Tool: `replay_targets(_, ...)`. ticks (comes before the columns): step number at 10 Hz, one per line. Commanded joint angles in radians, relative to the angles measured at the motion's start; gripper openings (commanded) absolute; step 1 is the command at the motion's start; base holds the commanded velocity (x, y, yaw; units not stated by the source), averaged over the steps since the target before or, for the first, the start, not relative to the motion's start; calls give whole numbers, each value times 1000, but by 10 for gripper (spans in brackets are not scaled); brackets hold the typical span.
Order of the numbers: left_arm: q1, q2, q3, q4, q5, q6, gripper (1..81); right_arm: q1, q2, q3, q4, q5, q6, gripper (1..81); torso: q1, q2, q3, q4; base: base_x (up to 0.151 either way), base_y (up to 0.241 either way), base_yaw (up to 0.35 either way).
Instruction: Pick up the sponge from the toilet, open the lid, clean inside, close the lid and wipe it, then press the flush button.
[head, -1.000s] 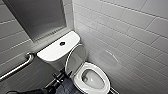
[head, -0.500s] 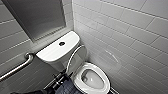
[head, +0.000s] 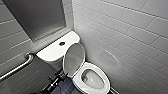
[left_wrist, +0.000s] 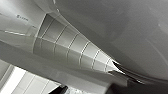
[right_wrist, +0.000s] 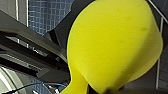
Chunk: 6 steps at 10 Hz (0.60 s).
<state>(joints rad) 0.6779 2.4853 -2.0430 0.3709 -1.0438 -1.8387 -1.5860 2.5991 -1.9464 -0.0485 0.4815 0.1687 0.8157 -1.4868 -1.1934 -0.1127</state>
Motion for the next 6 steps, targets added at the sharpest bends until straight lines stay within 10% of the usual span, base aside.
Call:
replay_targets(1, -91, -97, -40, -124, 25, 30, 811, -33, -23, 28, -14, -61, -3, 10, 0, 0, 0, 0, 0, 0, 0)
replay_targets(4, -50, -158, -19, -92, -13, 32, 811, -24, -25, 34, -13, -64, -2, 10, 0, 0, 0, 0, 0, 0, 0)
replay_targets(6, -14, -181, -22, 103, -5, 41, 811, -17, -25, 31, -11, -70, -2, 10, 0, 0, 0, 0, 0, 0, 0)
